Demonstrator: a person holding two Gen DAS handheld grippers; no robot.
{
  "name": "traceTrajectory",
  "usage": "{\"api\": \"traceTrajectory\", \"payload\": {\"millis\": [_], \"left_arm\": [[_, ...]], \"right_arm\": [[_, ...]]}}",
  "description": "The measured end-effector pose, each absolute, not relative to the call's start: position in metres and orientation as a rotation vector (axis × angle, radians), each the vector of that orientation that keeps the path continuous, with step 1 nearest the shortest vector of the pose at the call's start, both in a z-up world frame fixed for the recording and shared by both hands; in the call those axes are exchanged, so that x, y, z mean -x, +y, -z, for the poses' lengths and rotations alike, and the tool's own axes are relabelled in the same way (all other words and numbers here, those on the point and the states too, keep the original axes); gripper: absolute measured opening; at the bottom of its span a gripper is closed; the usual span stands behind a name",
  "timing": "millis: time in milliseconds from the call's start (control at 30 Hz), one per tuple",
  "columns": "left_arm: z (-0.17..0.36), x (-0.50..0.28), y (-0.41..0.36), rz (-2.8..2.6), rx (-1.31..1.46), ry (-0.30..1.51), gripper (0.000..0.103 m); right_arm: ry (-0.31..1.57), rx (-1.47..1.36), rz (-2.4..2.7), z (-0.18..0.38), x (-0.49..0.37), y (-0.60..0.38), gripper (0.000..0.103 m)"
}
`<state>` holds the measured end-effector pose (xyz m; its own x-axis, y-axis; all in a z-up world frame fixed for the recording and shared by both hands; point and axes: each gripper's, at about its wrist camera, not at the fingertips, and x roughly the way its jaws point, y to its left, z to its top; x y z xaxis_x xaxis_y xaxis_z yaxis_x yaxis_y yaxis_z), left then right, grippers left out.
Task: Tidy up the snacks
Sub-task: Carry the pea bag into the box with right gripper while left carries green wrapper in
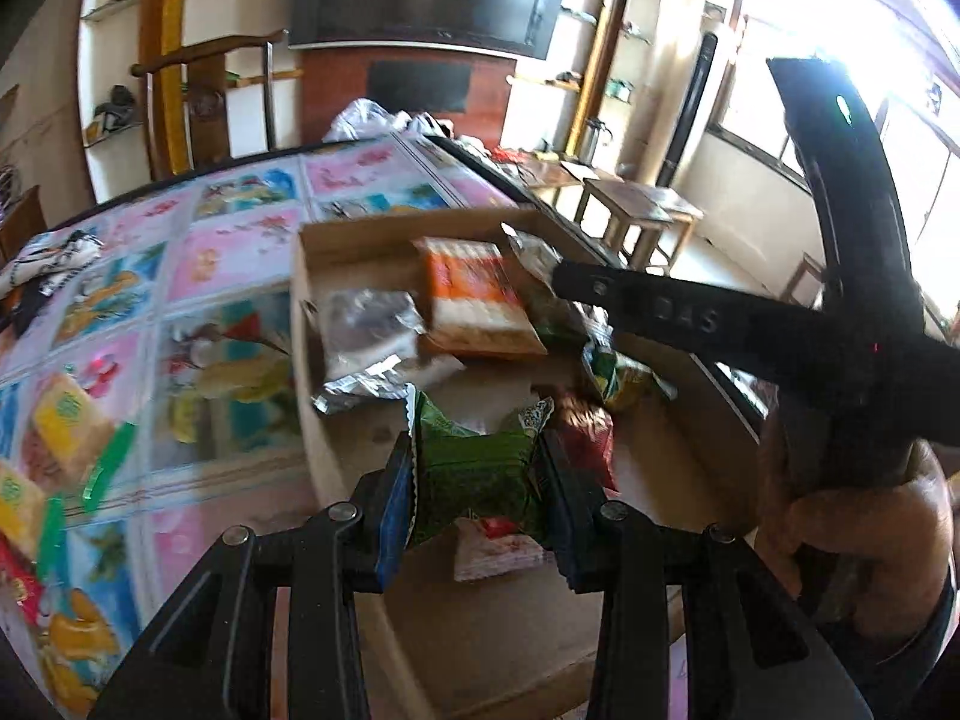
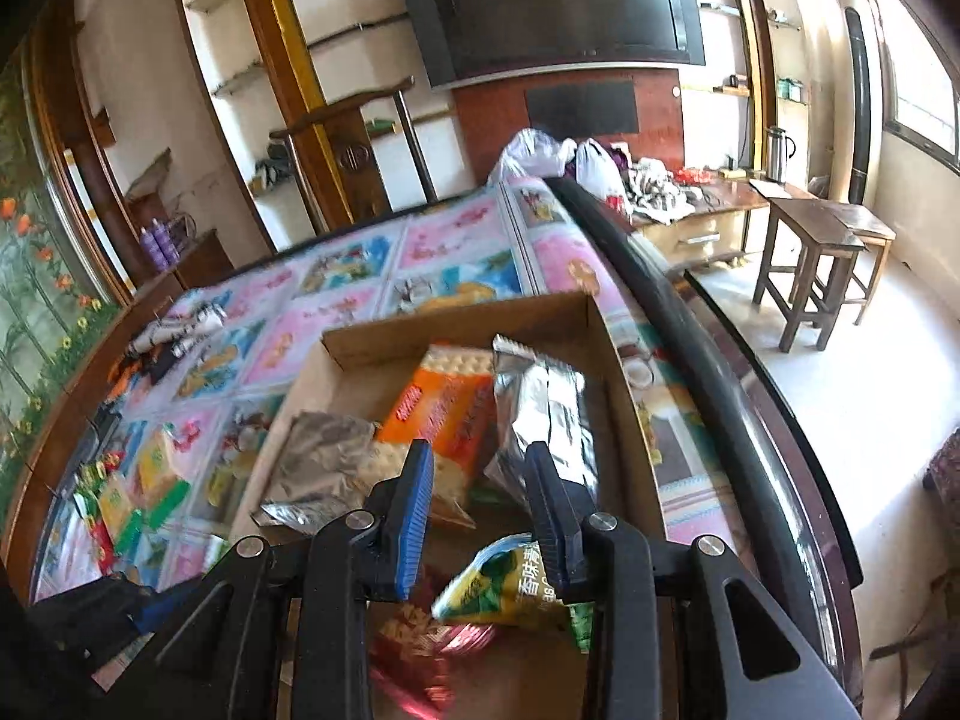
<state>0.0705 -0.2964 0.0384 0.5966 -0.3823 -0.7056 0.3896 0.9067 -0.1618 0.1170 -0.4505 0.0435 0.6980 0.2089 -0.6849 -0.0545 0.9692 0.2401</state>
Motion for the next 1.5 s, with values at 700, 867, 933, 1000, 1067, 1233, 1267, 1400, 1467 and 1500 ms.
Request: {"api": "traceTrajectory", "payload": {"millis": [700,867,933,1000,1067,1233,1267,1400,1467,1500], "left_arm": [[-0.036,-0.061,-0.296,0.462,-0.034,0.786,0.041],[-0.033,-0.06,-0.302,0.471,-0.06,0.795,0.041],[-0.032,-0.059,-0.304,0.475,-0.07,0.793,0.042],[-0.031,-0.058,-0.306,0.475,-0.081,0.791,0.042],[-0.03,-0.058,-0.308,0.475,-0.091,0.792,0.042],[-0.029,-0.056,-0.313,0.457,-0.123,0.768,0.048],[-0.029,-0.055,-0.314,0.45,-0.136,0.758,0.05],[-0.031,-0.05,-0.318,0.446,-0.168,0.727,0.065],[-0.033,-0.047,-0.32,0.45,-0.178,0.712,0.069],[-0.033,-0.046,-0.32,0.449,-0.181,0.706,0.071]], "right_arm": [[0.588,-0.306,0.033,-0.083,-0.089,-0.464,0.103],[0.55,-0.365,-0.074,-0.09,-0.083,-0.464,0.103],[0.599,-0.382,-0.116,-0.086,-0.088,-0.462,0.103],[0.62,-0.426,-0.147,-0.08,-0.09,-0.466,0.103],[0.649,-0.479,-0.152,-0.073,-0.093,-0.473,0.102],[0.694,-0.471,-0.054,-0.065,-0.094,-0.474,0.102],[0.692,-0.467,-0.049,-0.065,-0.093,-0.475,0.102],[0.687,-0.501,-0.051,-0.063,-0.092,-0.477,0.102],[0.706,-0.48,-0.029,-0.061,-0.093,-0.476,0.1],[0.71,-0.472,-0.019,-0.062,-0.093,-0.477,0.098]]}}
